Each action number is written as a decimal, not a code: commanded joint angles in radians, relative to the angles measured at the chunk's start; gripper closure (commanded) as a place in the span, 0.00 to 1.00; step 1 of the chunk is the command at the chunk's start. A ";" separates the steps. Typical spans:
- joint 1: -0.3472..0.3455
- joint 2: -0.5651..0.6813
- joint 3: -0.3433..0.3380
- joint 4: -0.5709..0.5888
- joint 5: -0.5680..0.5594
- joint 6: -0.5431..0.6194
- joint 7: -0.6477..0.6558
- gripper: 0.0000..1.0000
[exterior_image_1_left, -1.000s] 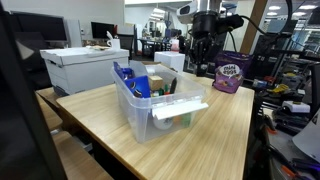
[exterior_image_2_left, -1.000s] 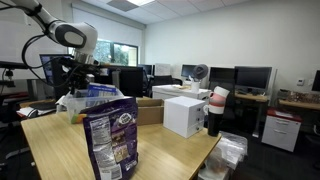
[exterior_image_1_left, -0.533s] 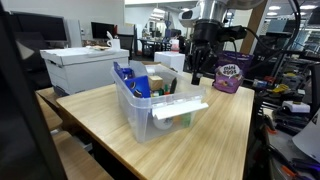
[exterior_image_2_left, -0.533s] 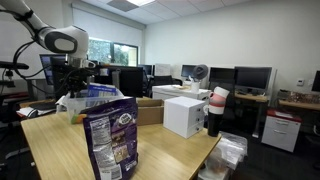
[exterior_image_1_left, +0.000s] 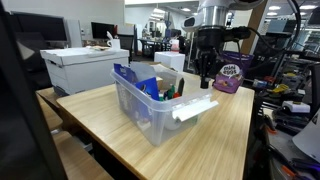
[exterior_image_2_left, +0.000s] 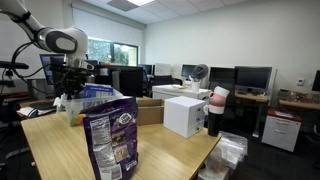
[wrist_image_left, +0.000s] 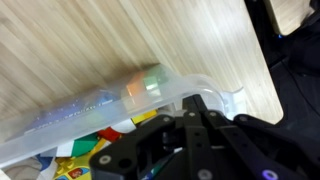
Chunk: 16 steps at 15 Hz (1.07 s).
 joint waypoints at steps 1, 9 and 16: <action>-0.033 -0.024 -0.016 0.004 -0.124 -0.104 0.043 0.97; -0.048 -0.026 -0.071 0.061 -0.072 -0.236 -0.030 0.97; -0.042 -0.028 -0.081 0.097 0.083 -0.182 -0.029 0.97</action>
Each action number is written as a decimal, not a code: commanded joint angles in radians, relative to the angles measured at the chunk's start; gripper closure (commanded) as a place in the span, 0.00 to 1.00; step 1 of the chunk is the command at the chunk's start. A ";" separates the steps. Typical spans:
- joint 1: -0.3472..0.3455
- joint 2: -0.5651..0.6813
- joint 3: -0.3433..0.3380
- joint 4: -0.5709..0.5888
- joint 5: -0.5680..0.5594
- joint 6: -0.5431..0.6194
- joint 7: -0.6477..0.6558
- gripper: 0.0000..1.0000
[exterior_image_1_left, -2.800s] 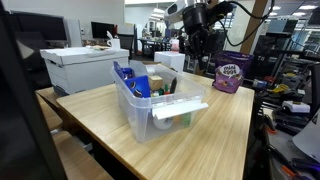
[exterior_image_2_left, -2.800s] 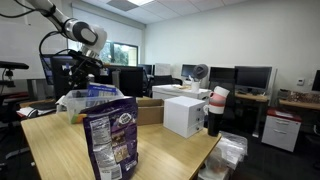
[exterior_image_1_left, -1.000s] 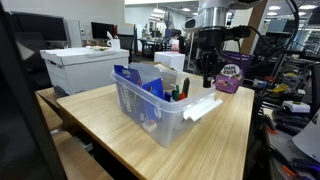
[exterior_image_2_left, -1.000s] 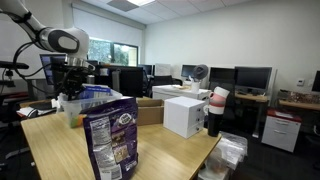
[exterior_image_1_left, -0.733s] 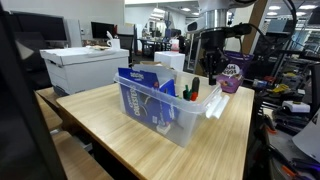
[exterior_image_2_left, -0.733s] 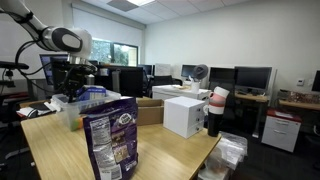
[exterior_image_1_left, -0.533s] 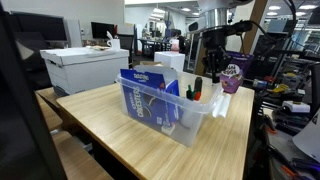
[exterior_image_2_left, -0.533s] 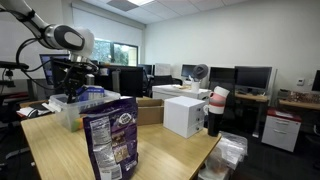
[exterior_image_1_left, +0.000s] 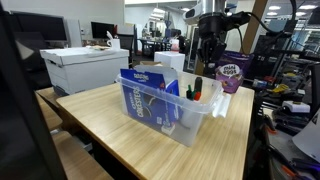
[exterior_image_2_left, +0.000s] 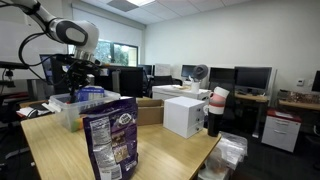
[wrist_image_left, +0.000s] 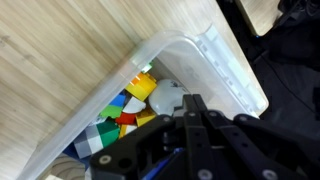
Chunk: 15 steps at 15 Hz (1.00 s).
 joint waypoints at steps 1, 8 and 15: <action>0.001 -0.011 0.000 -0.002 0.078 0.037 -0.026 0.97; 0.038 0.038 0.065 -0.065 0.166 0.380 0.056 0.96; 0.070 0.127 0.103 -0.108 0.260 0.527 0.059 0.98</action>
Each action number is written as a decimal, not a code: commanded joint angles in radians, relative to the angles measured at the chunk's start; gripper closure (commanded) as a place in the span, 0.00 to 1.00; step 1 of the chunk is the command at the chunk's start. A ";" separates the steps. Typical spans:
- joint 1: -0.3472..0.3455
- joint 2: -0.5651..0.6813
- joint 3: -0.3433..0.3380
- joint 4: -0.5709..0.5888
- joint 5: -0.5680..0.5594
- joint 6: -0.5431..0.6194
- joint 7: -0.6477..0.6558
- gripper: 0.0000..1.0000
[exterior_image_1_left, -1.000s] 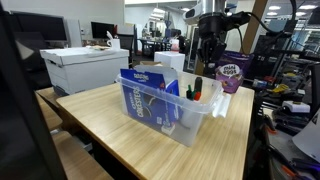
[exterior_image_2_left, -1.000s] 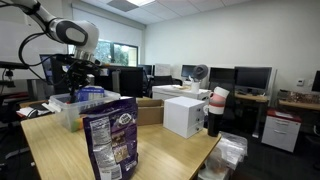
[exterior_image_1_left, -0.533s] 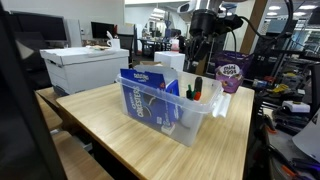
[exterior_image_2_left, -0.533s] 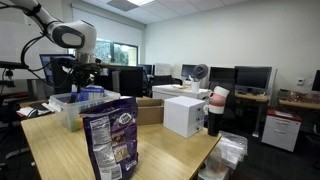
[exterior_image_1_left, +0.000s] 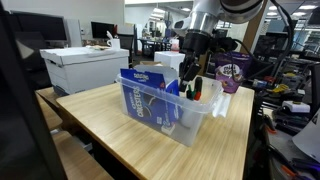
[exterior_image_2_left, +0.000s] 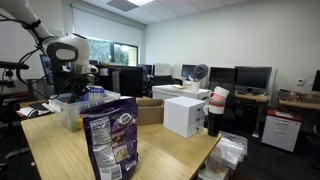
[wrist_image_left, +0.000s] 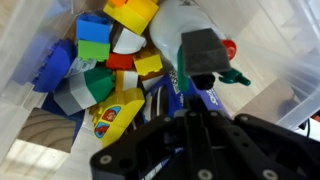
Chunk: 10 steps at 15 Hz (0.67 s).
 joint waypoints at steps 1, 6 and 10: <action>-0.002 0.023 0.009 -0.022 0.079 0.013 -0.017 0.98; -0.016 0.051 0.015 -0.020 0.036 -0.095 0.036 0.97; -0.025 0.058 0.013 0.015 -0.031 -0.192 0.090 0.98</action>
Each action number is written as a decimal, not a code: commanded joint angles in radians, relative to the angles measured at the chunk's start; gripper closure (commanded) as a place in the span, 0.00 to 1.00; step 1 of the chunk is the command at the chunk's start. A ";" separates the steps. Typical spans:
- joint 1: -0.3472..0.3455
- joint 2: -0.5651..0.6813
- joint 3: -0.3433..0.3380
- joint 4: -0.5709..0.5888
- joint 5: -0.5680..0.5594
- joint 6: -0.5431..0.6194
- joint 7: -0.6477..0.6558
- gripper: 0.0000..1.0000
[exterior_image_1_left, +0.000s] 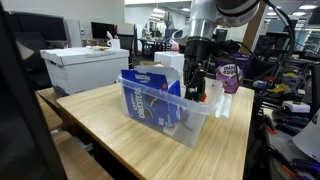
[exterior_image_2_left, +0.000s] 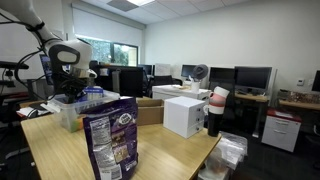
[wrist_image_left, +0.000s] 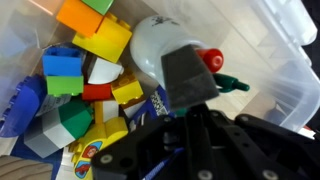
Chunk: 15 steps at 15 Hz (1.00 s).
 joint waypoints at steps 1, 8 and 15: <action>-0.022 0.023 0.011 0.011 -0.123 -0.099 0.113 0.99; -0.031 0.026 0.006 0.032 -0.117 -0.162 0.118 0.97; -0.060 0.022 -0.006 0.007 -0.018 -0.023 0.134 0.97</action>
